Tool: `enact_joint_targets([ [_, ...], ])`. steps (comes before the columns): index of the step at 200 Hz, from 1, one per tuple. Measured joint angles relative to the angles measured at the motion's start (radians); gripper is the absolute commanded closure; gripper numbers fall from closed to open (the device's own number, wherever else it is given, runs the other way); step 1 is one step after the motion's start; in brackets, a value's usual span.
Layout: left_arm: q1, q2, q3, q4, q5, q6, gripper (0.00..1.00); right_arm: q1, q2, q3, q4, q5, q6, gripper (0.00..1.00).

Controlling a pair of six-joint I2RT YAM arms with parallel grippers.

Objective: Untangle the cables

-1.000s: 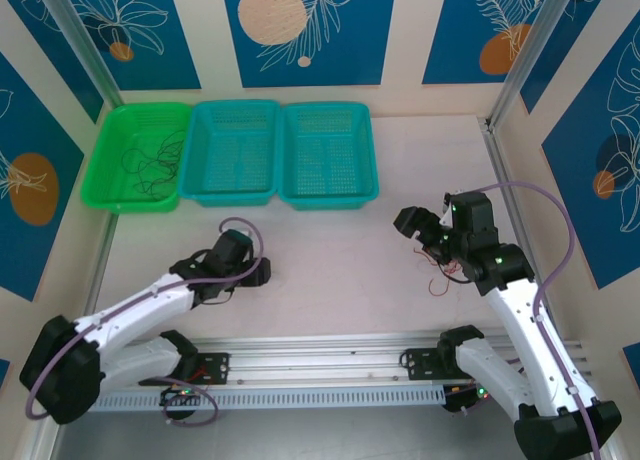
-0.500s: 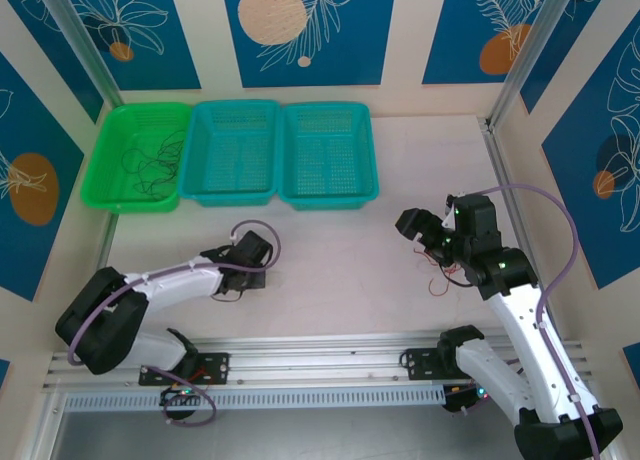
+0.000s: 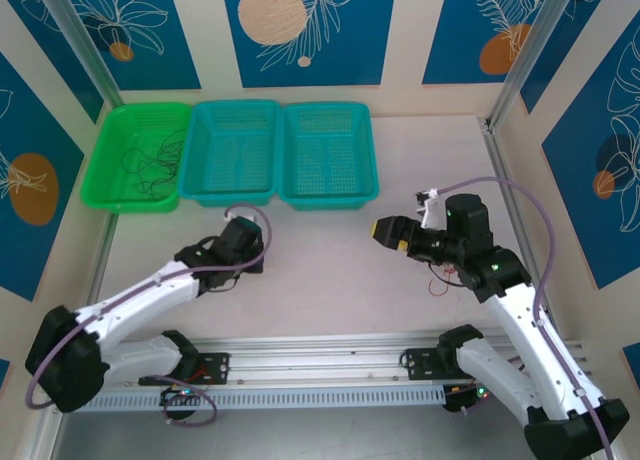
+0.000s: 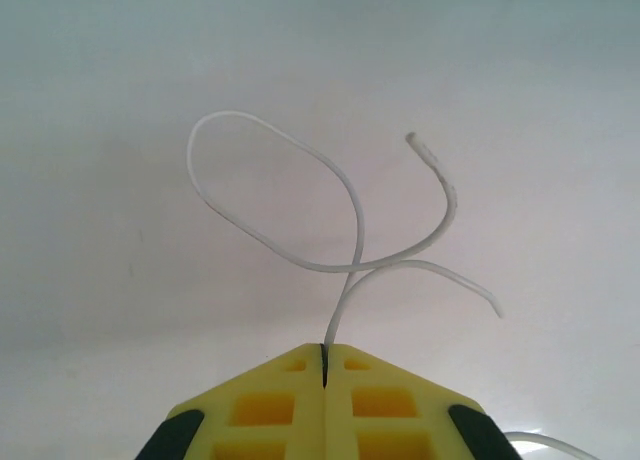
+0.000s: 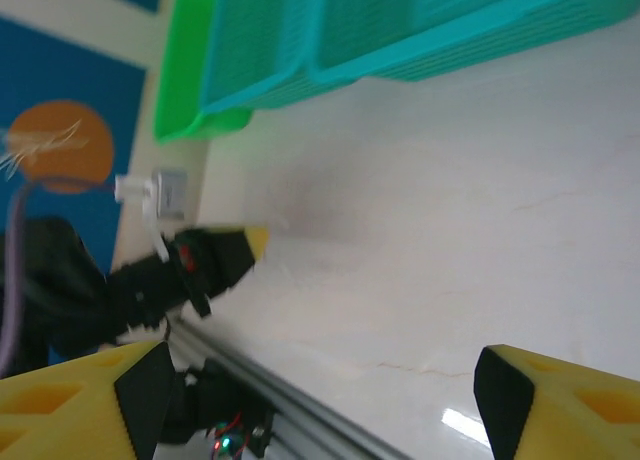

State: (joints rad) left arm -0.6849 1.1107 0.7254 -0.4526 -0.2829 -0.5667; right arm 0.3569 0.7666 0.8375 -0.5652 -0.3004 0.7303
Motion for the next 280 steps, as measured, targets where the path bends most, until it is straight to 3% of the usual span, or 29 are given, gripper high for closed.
enact_joint_targets([
  [22, 0.052, -0.019, 0.139, -0.012, -0.006, 0.076, 1.0, 0.106, 0.0, 0.0, 0.065, -0.014, -0.019, 0.19],
  [51, 0.204, 0.07, 0.345, 0.002, -0.001, 0.185, 1.0, 0.208, 0.017, 0.026, 0.097, 0.026, -0.044, 0.18],
  [94, 0.397, 0.407, 0.694, 0.068, 0.023, 0.299, 1.0, 0.251, 0.041, 0.055, 0.104, 0.089, -0.05, 0.18],
  [135, 0.483, 0.769, 1.018, 0.046, 0.055, 0.331, 1.0, 0.266, 0.016, 0.055, 0.08, 0.145, -0.042, 0.18],
  [152, 0.493, 0.868, 1.111, 0.01, 0.066, 0.338, 0.62, 0.266, -0.005, 0.055, 0.058, 0.171, -0.042, 0.18],
  [162, 0.495, 0.907, 1.152, -0.014, 0.073, 0.344, 0.5, 0.266, -0.02, 0.055, 0.043, 0.186, -0.041, 0.18],
  [170, 0.495, 0.923, 1.174, -0.036, 0.077, 0.339, 0.46, 0.266, -0.031, 0.055, 0.034, 0.198, -0.04, 0.18],
  [207, 0.495, 0.874, 1.16, -0.055, 0.126, 0.338, 0.45, 0.263, -0.057, 0.055, -0.021, 0.29, -0.024, 0.17],
  [239, 0.493, 0.659, 0.966, 0.0, 0.249, 0.29, 0.45, 0.222, -0.055, 0.043, -0.047, 0.356, 0.002, 0.17],
  [258, 0.475, 0.492, 0.833, 0.06, 0.319, 0.248, 0.45, 0.148, -0.046, 0.034, -0.092, 0.414, 0.046, 0.17],
  [280, 0.402, 0.309, 0.7, 0.124, 0.363, 0.222, 0.44, -0.022, -0.036, 0.003, -0.151, 0.452, 0.09, 0.17],
])
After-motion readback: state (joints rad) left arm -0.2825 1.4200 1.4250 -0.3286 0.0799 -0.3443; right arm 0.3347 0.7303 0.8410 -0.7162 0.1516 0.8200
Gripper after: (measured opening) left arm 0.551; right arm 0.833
